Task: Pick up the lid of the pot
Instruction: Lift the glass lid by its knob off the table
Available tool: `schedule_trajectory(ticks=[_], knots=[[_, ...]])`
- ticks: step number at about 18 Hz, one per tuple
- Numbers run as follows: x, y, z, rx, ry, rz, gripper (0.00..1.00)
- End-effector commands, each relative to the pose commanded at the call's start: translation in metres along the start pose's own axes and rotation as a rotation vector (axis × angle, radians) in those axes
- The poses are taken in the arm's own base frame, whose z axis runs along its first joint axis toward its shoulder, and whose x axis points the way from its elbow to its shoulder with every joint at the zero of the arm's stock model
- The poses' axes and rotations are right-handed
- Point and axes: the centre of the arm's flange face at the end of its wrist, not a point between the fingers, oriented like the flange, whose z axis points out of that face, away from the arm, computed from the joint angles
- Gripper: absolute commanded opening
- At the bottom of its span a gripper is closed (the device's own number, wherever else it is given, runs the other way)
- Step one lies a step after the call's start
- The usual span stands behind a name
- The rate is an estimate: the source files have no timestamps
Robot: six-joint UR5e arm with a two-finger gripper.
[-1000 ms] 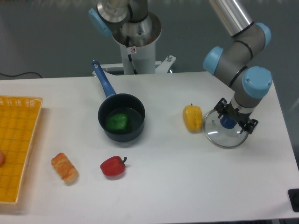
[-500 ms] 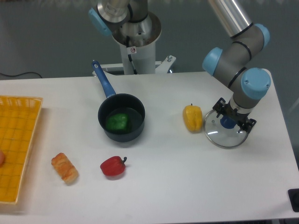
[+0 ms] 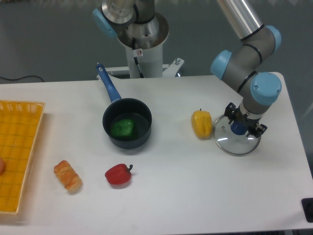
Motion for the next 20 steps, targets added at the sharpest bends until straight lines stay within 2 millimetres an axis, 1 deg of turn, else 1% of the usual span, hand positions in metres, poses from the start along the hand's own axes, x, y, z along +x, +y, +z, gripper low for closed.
schedule_trajectory(ticks=[4, 6, 8, 10, 11, 13, 16, 20], knots=[[0.001, -0.003, -0.003, 0.000, -0.003, 0.003, 0.58], [0.001, -0.003, -0.004, 0.000, -0.003, 0.003, 0.52], [0.001, -0.002, -0.012, 0.004, -0.015, 0.003, 0.52], [0.000, -0.003, -0.016, 0.006, -0.021, 0.005, 0.52], [-0.002, -0.006, -0.021, 0.006, -0.026, 0.006, 0.52], [-0.001, -0.022, -0.034, 0.006, -0.018, 0.025, 0.52], [-0.001, -0.046, -0.052, 0.002, -0.015, 0.002, 0.52], [0.007, -0.071, -0.066, -0.001, -0.010, 0.036, 0.52]])
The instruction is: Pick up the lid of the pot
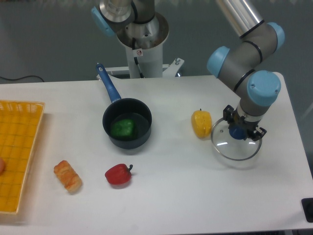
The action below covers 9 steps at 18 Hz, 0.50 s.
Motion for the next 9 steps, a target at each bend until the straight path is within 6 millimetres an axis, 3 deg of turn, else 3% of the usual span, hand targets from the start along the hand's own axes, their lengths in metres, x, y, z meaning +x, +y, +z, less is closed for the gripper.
schedule_trajectory(ticks=[5, 9], knots=[[0.012, -0.046, -0.023, 0.030, -0.039, 0.044, 0.52], [0.029, -0.061, -0.040, 0.028, -0.034, 0.068, 0.52]])
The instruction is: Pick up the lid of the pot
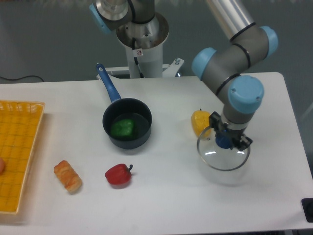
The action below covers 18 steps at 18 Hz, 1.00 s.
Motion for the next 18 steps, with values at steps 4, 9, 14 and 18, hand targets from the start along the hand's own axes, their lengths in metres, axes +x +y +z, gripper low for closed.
schedule_trajectory(ticks=[4, 9, 14, 18], knots=[[0.011, -0.024, -0.012, 0.023, -0.010, -0.030, 0.52], [0.024, -0.039, -0.018, 0.019, -0.009, -0.011, 0.52], [0.029, -0.045, -0.022, 0.016, -0.013, -0.036, 0.52], [0.030, -0.046, -0.020, 0.017, -0.010, -0.036, 0.52]])
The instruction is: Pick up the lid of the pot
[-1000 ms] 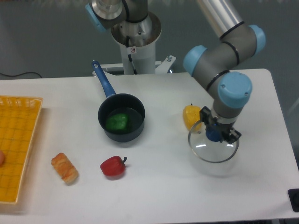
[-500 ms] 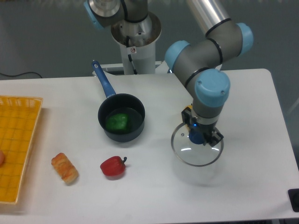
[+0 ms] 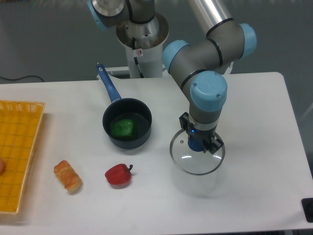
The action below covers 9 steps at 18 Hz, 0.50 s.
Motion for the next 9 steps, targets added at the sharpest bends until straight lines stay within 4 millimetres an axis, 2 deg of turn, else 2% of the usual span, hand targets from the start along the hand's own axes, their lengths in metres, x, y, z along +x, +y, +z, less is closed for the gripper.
schedule_trajectory(ticks=[9], knots=[[0.0057, 0.0037, -0.0053, 0.004, -0.002, -0.002, 0.52]])
